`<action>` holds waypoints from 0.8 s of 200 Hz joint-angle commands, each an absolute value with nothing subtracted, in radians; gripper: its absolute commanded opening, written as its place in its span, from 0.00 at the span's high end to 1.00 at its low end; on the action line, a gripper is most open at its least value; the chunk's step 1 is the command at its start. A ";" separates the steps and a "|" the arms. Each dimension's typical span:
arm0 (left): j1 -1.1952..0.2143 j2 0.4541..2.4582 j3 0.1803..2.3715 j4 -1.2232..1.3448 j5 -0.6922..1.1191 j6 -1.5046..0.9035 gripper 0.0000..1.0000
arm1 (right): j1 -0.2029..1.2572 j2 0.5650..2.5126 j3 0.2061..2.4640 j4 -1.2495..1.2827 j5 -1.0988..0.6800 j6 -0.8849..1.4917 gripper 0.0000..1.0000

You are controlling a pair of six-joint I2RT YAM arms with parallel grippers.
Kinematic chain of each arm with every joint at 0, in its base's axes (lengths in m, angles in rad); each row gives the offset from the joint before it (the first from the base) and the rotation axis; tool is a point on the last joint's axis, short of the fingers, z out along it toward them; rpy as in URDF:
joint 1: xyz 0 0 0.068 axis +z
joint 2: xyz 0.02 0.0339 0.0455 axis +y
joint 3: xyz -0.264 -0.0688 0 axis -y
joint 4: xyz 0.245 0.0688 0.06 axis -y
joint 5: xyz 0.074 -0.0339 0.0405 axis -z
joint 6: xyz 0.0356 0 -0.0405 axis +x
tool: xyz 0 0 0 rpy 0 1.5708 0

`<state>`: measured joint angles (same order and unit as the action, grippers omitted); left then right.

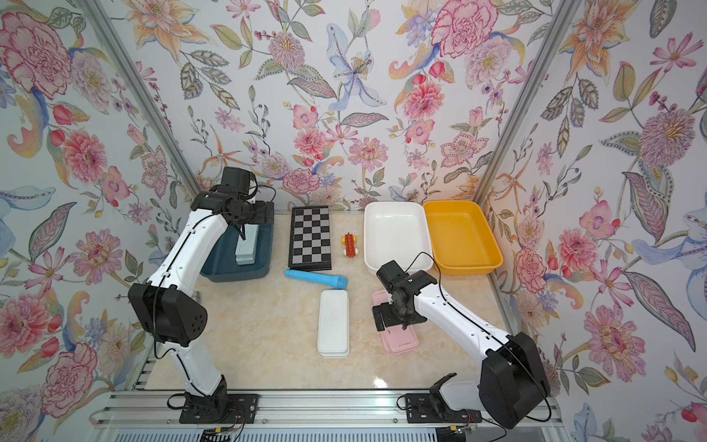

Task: Place the pencil cases by color into the storage box
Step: Pick up the pencil case from the center of the board.

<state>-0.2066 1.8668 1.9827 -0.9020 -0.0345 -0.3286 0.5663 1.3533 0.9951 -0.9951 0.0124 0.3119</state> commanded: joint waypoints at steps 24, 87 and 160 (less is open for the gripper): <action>-0.237 1.818 1.931 -0.871 -0.056 -0.324 0.02 | 0.538 1.401 1.021 -1.016 -0.017 0.259 0.00; -0.241 1.816 1.919 -0.861 -0.054 -0.324 0.02 | 0.526 1.448 1.035 -1.030 -0.029 0.239 0.00; -0.246 1.816 1.901 -0.842 -0.037 -0.322 0.02 | 0.506 1.521 1.051 -1.038 -0.022 0.226 0.00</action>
<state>-0.2417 1.8465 1.9110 -0.8581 -0.0341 -0.3286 0.5144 1.4929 1.0199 -1.0119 -0.0174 0.2440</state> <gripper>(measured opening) 0.984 0.998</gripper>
